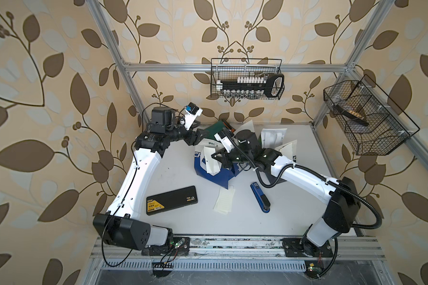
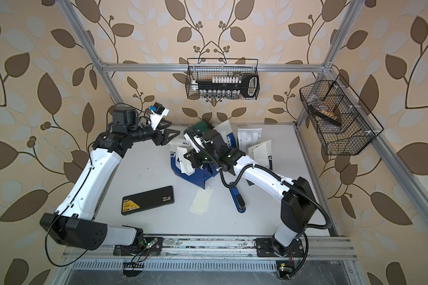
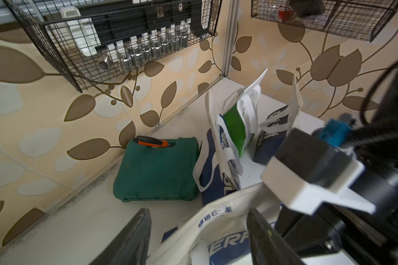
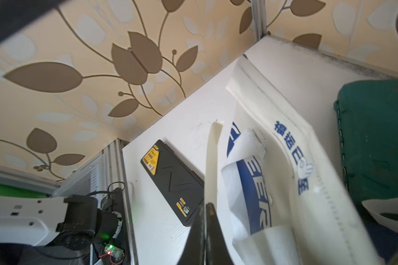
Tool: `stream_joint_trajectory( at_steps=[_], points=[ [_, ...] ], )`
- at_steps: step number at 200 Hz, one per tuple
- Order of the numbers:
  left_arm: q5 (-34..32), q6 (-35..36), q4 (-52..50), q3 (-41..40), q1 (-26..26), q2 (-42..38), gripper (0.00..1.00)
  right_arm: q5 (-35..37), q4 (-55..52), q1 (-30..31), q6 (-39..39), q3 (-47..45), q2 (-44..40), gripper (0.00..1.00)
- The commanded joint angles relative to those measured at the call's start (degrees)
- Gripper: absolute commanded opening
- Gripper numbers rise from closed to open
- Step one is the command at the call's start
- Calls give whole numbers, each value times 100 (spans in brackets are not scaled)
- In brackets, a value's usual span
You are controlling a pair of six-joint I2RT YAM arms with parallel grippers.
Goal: Staple the receipts to the bags
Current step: Adjust the takeout bag at the center of the board.
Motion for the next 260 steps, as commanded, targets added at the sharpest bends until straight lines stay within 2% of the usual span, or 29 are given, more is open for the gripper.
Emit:
stream_joint_trajectory(
  at_steps=[1, 54, 85, 105, 129, 152, 175, 196, 226, 245, 260],
  points=[
    [408, -202, 633, 438, 181, 478, 67, 863, -183, 0, 183, 321, 94, 0],
    [1195, -429, 173, 1589, 230, 1782, 67, 775, -128, -47, 29, 231, -61, 0],
    [1963, -562, -449, 1834, 233, 2058, 60, 867, -270, -164, 53, 330, -1, 0],
    [2382, -509, -941, 1614, 231, 1969, 56, 884, -350, -280, 17, 387, 34, 0],
    [2499, -317, -1296, 1005, 231, 1623, 54, 861, -431, -339, 33, 476, 107, 0],
    [2682, -581, -905, 264, 231, 1108, 54, 854, -500, -338, 30, 517, 212, 0],
    [2827, -792, -640, -178, 228, 762, 53, 763, -607, -339, 111, 606, 346, 0],
    [2985, -1034, -442, -414, 233, 585, 48, 847, -656, -315, 112, 632, 382, 0],
    [2809, -1294, -165, -728, 210, 256, 46, 1045, -867, -303, 79, 726, 400, 0],
    [2158, -1662, 306, -890, 212, -79, 47, 965, -834, -312, 119, 636, 355, 0],
    [1582, -1741, 358, -726, 214, -28, 48, 883, -675, -309, 296, 510, 298, 0]
  ],
)
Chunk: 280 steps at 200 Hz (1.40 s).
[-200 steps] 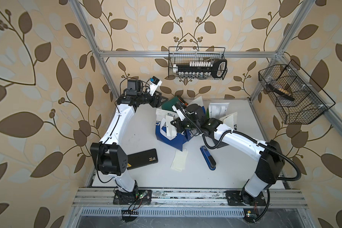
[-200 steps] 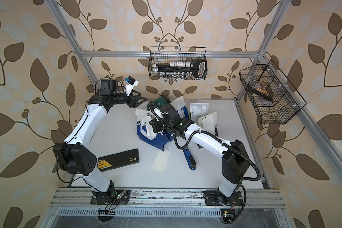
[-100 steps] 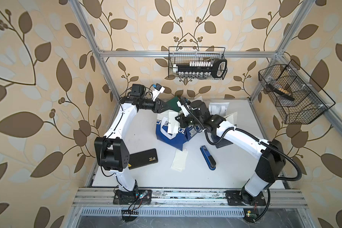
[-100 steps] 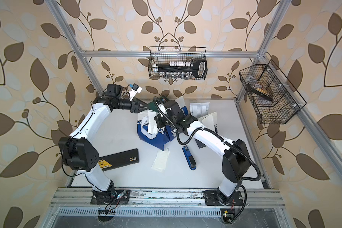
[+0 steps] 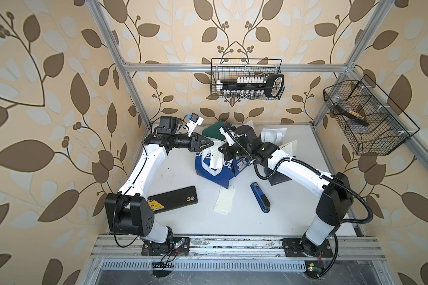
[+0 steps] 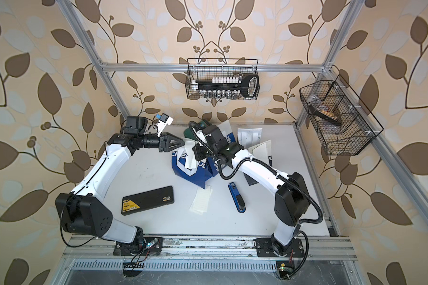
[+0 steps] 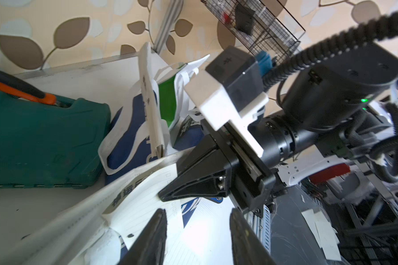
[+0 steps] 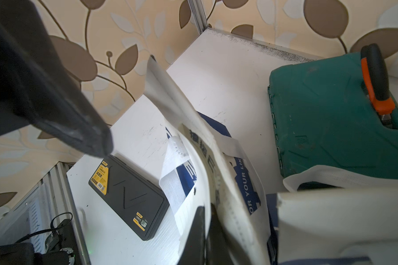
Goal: Staple the receipts to the bags
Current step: Adjust the takeout bag at the center of the board.
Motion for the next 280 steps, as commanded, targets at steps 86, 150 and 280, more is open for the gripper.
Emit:
stream_joint_trajectory(
  at_steps=[86, 150, 280],
  points=[
    [-1562, -413, 841, 617, 69, 762, 60, -390, 190, 91, 141, -227, -249, 0],
    [57, -812, 944, -200, 66, 110, 53, 30, -184, 60, 51, -86, -156, 0],
    [-1083, -1184, 1187, -1536, -275, -1155, 45, -717, -27, -17, 256, -583, -561, 0]
  ],
)
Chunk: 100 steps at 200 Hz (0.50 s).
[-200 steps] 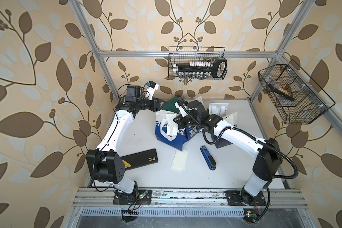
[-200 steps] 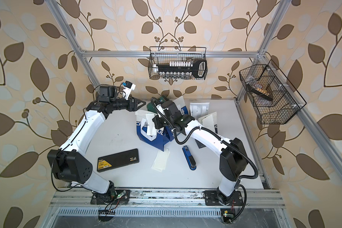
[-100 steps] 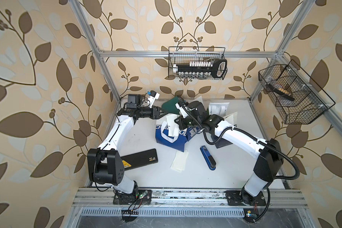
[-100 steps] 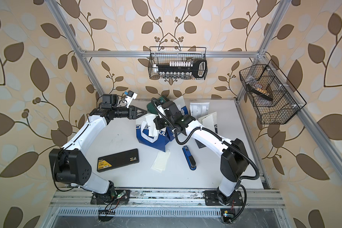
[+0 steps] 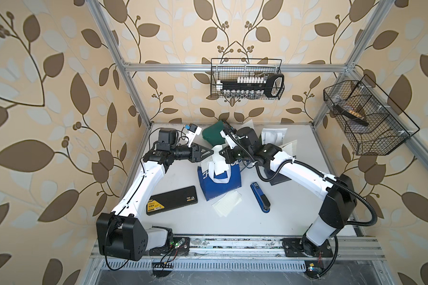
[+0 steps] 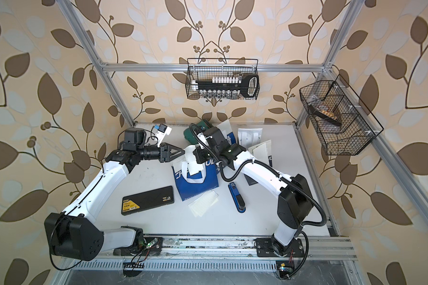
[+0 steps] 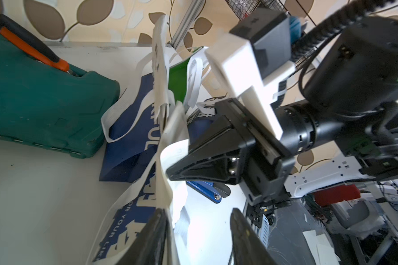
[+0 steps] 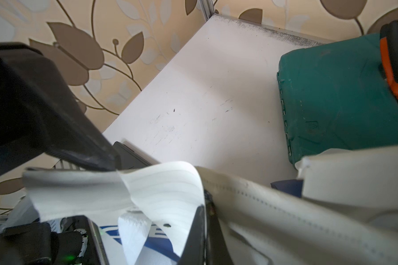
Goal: Staple the receipts to the bags
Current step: Adjust the takeout bag at the center of the board.
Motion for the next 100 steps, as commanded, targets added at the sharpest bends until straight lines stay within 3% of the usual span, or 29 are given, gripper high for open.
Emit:
stream_joint_trajectory(
  at_steps=[1, 48, 100],
  points=[
    [-434, -15, 120, 31, -43, -90, 45, -404, 118, -34, 211, -285, -294, 0],
    [-728, 110, 40, 57, -181, 115, 44, -677, 143, -37, -72, -593, -496, 0],
    [-863, 262, -272, 36, -236, -73, 43, -713, -185, -34, -482, -182, -168, 0]
  ],
)
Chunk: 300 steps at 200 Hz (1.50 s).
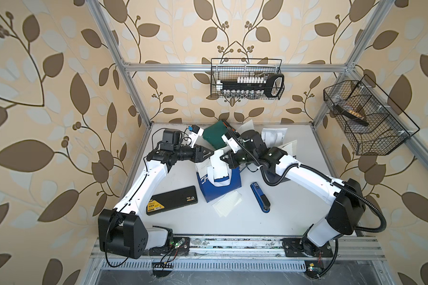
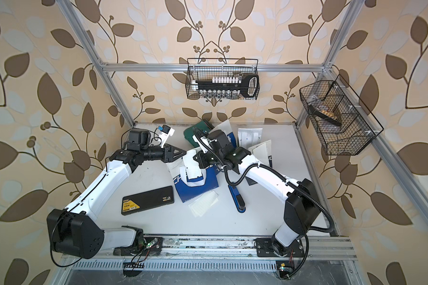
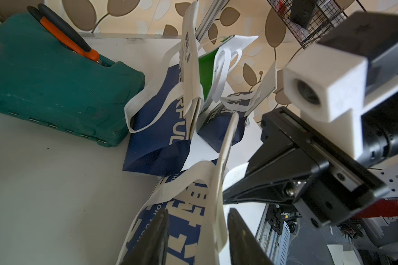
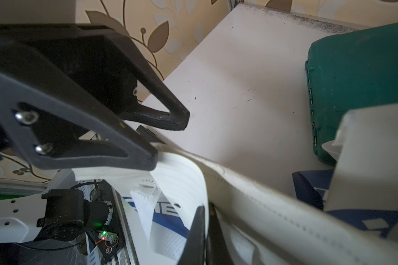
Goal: Staple the receipts to the bags
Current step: Adjust the takeout bag at the center of the board, then hold the receipt from the takeout bag.
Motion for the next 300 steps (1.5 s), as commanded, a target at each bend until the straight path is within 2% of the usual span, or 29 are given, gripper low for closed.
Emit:
stream_joint_trajectory(
  at_steps=[1, 32, 116, 174, 226, 243, 268, 300],
  points=[
    [-122, 198, -176, 38, -49, -207, 42, -80, -212, -7, -329, 260, 204, 0],
    [-232, 279, -496, -13, -135, -377, 42, 3, -344, 142, -573, 375, 277, 0],
    [-870, 665, -1409, -106, -444, -843, 41, 6, -251, 181, -619, 585, 294, 0],
    [-1153, 646, -1462, 297, -463, -541, 25, 13, -236, 225, -640, 493, 305, 0],
    [-1229, 690, -1493, 341, -470, -483, 22, 219, -371, 271, -900, 486, 347, 0],
    [-1232, 703, -1503, 313, -485, -482, 15, 228, -354, 272, -892, 493, 363, 0],
    [-1329, 757, -1558, 323, -548, -456, 0, 186, -250, 275, -800, 517, 400, 0],
    [-1303, 792, -1626, 425, -579, -369, 0, 124, -222, 272, -743, 679, 524, 0]
  ],
)
